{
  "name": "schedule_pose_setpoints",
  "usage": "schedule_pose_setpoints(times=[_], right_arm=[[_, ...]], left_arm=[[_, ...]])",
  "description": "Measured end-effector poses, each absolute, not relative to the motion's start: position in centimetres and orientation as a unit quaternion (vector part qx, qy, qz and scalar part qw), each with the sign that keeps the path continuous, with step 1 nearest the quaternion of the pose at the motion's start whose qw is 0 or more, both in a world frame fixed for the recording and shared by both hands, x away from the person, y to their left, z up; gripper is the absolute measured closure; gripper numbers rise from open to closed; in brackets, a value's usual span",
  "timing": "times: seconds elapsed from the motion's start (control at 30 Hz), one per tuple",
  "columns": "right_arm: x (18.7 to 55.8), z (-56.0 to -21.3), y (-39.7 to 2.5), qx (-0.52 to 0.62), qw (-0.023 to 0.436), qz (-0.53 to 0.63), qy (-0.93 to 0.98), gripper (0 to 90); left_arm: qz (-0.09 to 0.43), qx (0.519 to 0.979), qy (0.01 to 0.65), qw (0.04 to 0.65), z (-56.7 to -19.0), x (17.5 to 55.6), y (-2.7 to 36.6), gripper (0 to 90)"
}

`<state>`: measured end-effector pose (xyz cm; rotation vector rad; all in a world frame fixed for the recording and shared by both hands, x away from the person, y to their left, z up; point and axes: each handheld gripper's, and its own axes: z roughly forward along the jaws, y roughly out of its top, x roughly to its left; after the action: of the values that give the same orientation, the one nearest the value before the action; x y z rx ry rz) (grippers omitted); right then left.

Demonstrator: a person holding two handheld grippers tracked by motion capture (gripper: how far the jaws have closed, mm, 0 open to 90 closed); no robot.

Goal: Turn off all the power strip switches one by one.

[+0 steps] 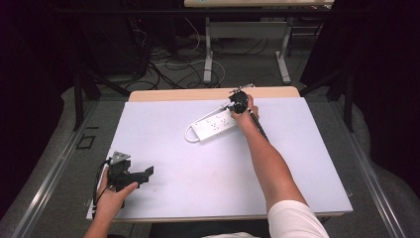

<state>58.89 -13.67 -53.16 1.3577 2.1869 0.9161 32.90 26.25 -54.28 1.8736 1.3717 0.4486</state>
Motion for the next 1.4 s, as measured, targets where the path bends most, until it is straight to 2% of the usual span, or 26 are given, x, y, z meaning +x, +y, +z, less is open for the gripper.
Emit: schedule_pose_setpoints(times=[0.83, 1.4], right_arm=[[57.9, -53.1, -15.4, 0.488, 0.195, 0.341, 0.78, 90.0], [55.9, -52.3, -17.1, 0.476, 0.194, 0.357, 0.78, 80.2]], left_arm=[[0.177, 0.731, 0.54, 0.378, -54.3, 32.8, 26.4, 3.1], [0.179, 0.733, 0.534, 0.38, -54.4, 33.1, 25.8, 3.2]])
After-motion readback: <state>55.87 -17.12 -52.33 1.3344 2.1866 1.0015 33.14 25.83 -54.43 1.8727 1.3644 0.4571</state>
